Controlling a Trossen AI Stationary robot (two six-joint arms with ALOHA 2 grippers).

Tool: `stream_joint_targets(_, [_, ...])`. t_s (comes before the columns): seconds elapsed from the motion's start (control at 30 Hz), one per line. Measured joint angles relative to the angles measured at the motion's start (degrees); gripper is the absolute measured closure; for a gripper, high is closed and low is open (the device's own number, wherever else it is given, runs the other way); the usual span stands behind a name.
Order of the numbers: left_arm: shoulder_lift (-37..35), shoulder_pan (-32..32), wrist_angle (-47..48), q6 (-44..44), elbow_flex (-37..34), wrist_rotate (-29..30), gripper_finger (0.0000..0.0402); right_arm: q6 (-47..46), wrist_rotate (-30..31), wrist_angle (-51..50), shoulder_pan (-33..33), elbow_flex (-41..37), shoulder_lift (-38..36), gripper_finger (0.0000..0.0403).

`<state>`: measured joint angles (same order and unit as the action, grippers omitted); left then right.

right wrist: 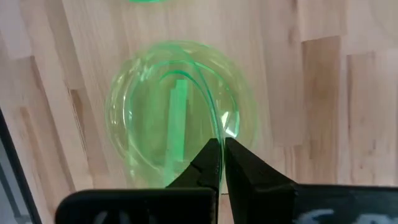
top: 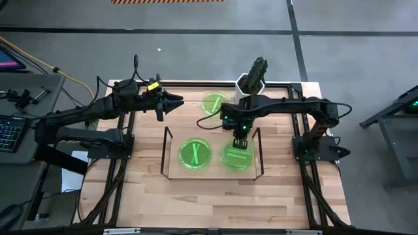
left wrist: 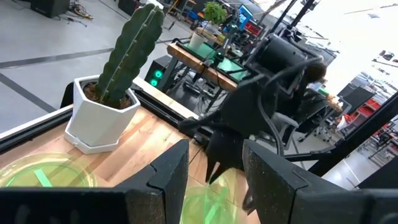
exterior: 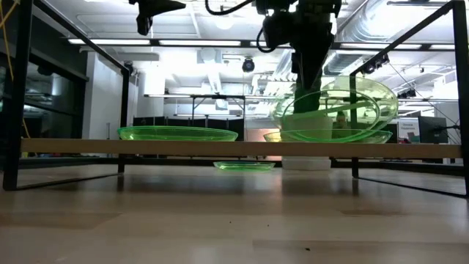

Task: Place and stack plates onto a shelf
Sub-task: Stack the green transparent plate on top of the green transparent plate

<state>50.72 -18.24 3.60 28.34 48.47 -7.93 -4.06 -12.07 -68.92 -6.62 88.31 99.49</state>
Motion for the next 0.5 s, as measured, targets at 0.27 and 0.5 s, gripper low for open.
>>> stream_joint_targets(0.27, [0.0,0.0,0.0,0.0,0.0,0.0,0.0261,-1.8,0.1,1.8,0.5,0.0,0.7,0.0403])
stream_joint_targets(0.5, [0.0,0.0,0.0,0.0,0.0,0.0,0.0261,-3.4,0.0,3.2,0.8,0.0,0.7,0.0403])
